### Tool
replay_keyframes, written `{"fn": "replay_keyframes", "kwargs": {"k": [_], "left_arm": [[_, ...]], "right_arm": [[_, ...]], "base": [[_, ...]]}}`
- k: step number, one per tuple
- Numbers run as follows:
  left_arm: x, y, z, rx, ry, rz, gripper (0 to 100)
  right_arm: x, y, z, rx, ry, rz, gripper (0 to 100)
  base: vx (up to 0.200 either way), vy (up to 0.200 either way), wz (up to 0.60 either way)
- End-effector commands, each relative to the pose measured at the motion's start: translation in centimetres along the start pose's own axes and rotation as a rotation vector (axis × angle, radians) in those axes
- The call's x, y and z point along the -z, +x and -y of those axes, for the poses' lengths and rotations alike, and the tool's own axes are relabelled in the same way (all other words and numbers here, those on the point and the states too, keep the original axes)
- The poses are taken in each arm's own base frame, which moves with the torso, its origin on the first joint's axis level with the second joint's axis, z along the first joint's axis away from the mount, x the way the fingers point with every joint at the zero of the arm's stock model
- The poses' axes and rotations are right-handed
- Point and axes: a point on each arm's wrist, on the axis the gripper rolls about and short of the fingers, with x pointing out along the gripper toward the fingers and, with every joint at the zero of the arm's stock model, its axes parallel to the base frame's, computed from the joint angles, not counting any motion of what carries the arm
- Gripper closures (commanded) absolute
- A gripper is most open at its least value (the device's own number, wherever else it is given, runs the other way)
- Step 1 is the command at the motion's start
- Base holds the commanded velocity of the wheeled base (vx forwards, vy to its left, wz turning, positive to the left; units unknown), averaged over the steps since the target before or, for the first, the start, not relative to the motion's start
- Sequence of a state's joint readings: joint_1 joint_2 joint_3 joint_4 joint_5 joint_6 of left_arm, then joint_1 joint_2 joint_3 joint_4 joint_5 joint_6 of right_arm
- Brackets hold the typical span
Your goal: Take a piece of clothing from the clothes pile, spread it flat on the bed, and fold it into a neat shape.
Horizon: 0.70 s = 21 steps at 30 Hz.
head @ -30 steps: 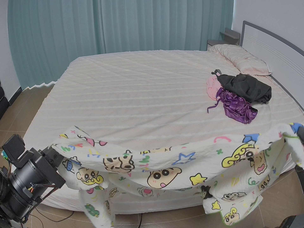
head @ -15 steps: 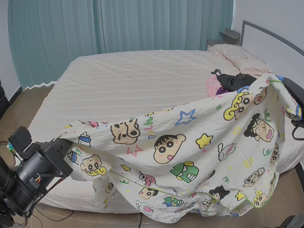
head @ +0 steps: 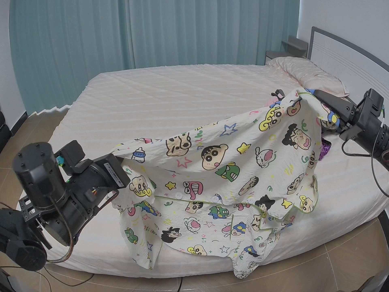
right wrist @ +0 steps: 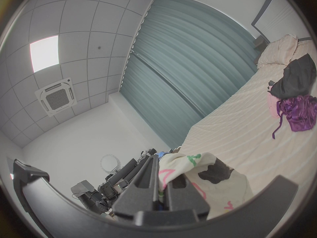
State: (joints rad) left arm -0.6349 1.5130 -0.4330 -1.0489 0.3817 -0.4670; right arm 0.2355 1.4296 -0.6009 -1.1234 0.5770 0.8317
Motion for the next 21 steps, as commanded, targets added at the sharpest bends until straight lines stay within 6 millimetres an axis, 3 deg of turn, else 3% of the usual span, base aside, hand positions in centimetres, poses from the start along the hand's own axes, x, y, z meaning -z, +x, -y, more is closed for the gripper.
{"fn": "replay_keyframes", "kwargs": {"k": [1, 16, 21], "left_arm": [[1.6, 3.1, -0.6, -0.062, 0.022, -0.044, 100], [4.0, 9.2, -2.6, -0.175, 0.001, -0.073, 100], [6.0, 10.8, -3.3, -0.201, 0.018, -0.119, 100]], "right_arm": [[-0.1, 2.3, 2.8, 0.055, 0.017, -0.004, 100], [0.4, 5.5, 7.9, 0.186, 0.055, 0.024, 100], [1.1, 6.9, 10.2, 0.243, 0.074, 0.029, 100]], "base": [[0.2, 0.0, 0.0], [0.2, 0.0, 0.0], [0.16, 0.0, 0.0]]}}
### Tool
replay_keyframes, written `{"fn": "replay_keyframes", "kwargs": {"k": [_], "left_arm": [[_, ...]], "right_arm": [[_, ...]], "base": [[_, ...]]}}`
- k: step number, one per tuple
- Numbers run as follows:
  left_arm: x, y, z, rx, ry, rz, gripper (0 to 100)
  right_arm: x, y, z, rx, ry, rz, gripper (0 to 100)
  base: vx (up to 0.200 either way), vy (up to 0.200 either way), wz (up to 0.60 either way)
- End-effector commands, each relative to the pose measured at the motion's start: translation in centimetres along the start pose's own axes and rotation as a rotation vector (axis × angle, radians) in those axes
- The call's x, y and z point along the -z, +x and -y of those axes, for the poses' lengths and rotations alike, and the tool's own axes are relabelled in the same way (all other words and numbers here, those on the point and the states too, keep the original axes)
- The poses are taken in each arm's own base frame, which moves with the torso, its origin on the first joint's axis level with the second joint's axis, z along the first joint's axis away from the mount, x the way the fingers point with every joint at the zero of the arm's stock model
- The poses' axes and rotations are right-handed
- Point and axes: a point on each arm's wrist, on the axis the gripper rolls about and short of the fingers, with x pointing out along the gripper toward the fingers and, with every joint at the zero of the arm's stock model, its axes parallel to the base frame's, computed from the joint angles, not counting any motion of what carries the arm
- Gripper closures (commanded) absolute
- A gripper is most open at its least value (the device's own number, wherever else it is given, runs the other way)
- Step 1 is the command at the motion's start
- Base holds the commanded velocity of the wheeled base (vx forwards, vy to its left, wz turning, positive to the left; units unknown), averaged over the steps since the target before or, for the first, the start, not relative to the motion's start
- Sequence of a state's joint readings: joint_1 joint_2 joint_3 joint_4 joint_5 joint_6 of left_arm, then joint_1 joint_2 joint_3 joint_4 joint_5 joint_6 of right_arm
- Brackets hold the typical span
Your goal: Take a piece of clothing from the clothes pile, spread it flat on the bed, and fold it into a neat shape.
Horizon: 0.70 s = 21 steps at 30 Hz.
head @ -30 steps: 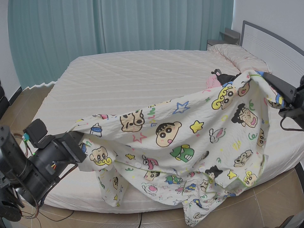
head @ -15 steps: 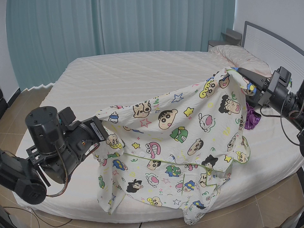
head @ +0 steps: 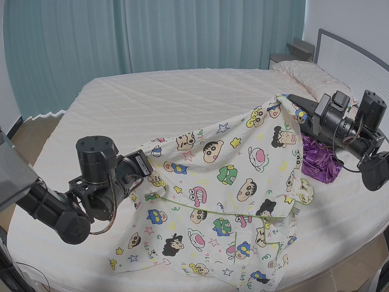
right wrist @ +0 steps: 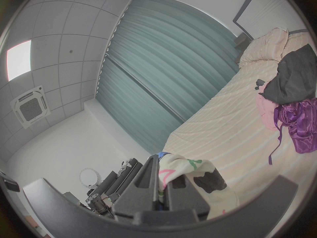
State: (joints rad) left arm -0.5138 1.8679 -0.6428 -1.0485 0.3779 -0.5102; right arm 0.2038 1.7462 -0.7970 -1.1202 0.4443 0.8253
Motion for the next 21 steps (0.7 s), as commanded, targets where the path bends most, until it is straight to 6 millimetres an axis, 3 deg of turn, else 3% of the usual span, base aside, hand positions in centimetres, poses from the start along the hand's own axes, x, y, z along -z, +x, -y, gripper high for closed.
{"fn": "replay_keyframes", "kwargs": {"k": [1, 9, 12, 15, 16, 21], "left_arm": [[2.3, 2.2, -0.7, -0.041, 0.025, -0.056, 100], [4.6, 5.3, -2.4, -0.111, 0.005, -0.094, 100], [4.8, 5.9, -2.7, -0.121, -0.008, -0.094, 100], [6.1, 7.4, -3.5, -0.146, -0.03, -0.11, 100], [6.3, 7.8, -3.6, -0.151, -0.036, -0.111, 0], [7.3, 10.6, -5.0, -0.187, -0.056, -0.097, 0]], "right_arm": [[1.1, 2.0, 2.6, 0.062, 0.026, -0.016, 100], [3.4, 4.4, 6.9, 0.193, 0.061, -0.012, 100], [3.8, 4.9, 7.6, 0.21, 0.066, -0.013, 100], [5.6, 6.2, 10.0, 0.261, 0.088, -0.033, 100], [5.8, 6.4, 10.4, 0.266, 0.094, -0.035, 0], [6.9, 8.1, 12.1, 0.275, 0.153, -0.033, 0]], "base": [[0.0, 0.0, 0.0], [0.0, 0.0, 0.0], [0.0, 0.0, 0.0], [0.0, 0.0, 0.0], [0.0, 0.0, 0.0], [0.0, 0.0, 0.0]]}}
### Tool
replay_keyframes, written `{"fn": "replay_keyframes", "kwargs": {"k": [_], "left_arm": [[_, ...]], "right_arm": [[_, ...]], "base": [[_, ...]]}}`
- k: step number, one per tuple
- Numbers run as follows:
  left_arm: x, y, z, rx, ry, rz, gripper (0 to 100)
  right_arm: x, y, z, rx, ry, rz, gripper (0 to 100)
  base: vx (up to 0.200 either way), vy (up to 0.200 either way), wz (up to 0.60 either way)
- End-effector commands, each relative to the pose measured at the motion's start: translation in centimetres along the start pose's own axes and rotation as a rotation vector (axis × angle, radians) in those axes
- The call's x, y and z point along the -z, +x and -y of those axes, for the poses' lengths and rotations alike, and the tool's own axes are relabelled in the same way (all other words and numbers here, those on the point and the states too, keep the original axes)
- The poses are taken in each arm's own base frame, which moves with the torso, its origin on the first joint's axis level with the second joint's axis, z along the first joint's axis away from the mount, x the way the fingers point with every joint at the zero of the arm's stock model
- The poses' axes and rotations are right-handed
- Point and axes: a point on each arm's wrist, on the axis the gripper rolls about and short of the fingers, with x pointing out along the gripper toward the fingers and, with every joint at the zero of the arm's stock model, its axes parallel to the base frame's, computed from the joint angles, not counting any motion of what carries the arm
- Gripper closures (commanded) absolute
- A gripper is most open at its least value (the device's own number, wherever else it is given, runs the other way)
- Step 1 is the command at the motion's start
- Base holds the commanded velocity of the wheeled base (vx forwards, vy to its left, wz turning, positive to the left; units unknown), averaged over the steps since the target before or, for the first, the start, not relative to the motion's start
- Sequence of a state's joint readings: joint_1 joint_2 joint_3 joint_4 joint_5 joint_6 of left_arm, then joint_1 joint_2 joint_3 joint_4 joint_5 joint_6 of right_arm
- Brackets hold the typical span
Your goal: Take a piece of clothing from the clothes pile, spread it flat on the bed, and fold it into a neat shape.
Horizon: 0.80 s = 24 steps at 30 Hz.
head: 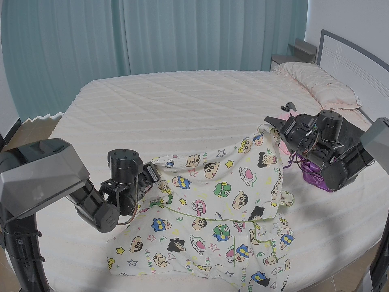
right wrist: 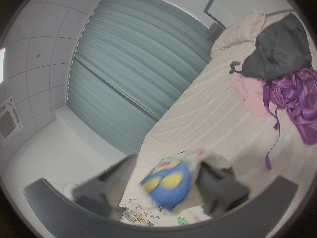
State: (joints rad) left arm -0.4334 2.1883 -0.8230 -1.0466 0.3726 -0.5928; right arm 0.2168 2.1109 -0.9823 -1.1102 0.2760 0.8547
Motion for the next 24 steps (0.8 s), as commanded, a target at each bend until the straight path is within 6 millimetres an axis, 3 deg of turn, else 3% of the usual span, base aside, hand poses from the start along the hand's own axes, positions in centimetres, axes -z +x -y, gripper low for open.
{"fn": "replay_keyframes", "kwargs": {"k": [1, 6, 13, 19, 24], "left_arm": [[1.7, 3.6, -1.8, -0.06, -0.011, -0.011, 0], [0.5, 5.7, -3.6, -0.114, -0.033, 0.022, 0], [-2.6, 8.3, -6.1, -0.207, -0.047, 0.051, 0], [-3.8, 9.1, -6.5, -0.226, -0.016, -0.011, 0], [-4.9, 9.6, -7.0, -0.236, 0.007, -0.063, 0]], "right_arm": [[2.1, 2.8, 2.9, 0.054, 0.065, -0.026, 0], [1.9, 5.6, 4.3, 0.14, 0.131, 0.11, 0], [2.3, 7.4, 6.3, 0.205, 0.164, 0.195, 0], [2.8, 7.4, 6.9, 0.24, 0.173, 0.171, 0], [1.2, 7.3, 6.6, 0.232, 0.18, 0.206, 0]], "base": [[0.0, 0.0, 0.0], [0.0, 0.0, 0.0], [0.0, 0.0, 0.0], [0.0, 0.0, 0.0], [0.0, 0.0, 0.0]]}}
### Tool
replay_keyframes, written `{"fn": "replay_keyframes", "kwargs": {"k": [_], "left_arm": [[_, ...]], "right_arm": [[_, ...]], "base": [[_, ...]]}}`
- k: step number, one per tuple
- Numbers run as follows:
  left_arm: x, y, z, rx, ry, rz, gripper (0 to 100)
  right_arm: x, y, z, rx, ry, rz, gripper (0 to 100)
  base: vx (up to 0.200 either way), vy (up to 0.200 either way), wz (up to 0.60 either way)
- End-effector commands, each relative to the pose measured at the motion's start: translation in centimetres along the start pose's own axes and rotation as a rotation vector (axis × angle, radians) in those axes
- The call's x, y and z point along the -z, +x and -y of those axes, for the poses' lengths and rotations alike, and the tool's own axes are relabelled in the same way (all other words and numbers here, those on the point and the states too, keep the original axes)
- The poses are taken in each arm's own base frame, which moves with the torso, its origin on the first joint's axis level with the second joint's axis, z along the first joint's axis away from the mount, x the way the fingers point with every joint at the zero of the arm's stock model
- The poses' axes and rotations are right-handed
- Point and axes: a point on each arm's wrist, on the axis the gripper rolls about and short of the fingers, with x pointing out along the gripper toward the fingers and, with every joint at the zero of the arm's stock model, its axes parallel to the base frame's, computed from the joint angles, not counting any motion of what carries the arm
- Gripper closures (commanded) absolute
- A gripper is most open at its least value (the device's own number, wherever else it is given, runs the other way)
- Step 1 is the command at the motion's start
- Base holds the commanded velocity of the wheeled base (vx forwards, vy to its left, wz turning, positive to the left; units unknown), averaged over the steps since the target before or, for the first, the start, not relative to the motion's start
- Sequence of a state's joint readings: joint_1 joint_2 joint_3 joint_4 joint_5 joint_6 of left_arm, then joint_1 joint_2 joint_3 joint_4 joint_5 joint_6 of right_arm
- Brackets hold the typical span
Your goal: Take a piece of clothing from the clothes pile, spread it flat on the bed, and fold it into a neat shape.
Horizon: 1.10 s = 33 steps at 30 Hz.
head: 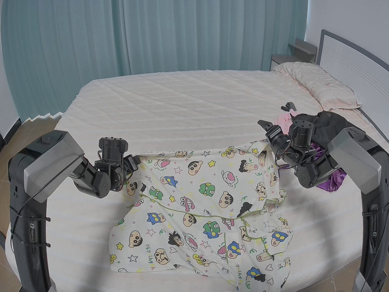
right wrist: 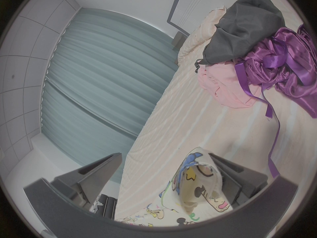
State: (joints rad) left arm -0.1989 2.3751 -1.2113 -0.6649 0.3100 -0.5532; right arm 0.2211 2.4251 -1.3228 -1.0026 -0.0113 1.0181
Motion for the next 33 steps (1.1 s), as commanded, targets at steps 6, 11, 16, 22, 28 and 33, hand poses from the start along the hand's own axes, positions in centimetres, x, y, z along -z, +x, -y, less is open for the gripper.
{"fn": "replay_keyframes", "kwargs": {"k": [6, 11, 16, 22, 28, 33], "left_arm": [[-3.1, 1.3, -1.7, -0.036, -0.026, 0.036, 0], [-3.9, 2.0, -3.4, -0.088, -0.036, 0.015, 0], [-3.6, 2.0, -4.0, -0.103, -0.04, 0.001, 0], [-3.3, -0.3, -4.7, -0.069, -0.045, -0.057, 0], [-3.0, -2.2, -4.7, -0.047, -0.079, -0.079, 0], [-2.4, -3.5, -5.3, -0.027, -0.081, -0.108, 0]], "right_arm": [[-1.3, 0.2, -0.4, -0.011, 0.044, 0.031, 0], [0.3, 0.5, -0.6, 0.013, 0.079, -0.036, 0], [0.8, 1.7, -1.1, 0.048, 0.04, -0.045, 0], [-1.4, 2.2, -1.6, 0.033, 0.197, 0.021, 0], [-3.1, 3.2, -0.6, 0.096, 0.204, 0.036, 0], [-2.1, 3.8, 1.0, 0.32, 0.22, -0.01, 0]], "base": [[0.0, 0.0, 0.0], [0.0, 0.0, 0.0], [0.0, 0.0, 0.0], [0.0, 0.0, 0.0], [0.0, 0.0, 0.0], [0.0, 0.0, 0.0]]}}
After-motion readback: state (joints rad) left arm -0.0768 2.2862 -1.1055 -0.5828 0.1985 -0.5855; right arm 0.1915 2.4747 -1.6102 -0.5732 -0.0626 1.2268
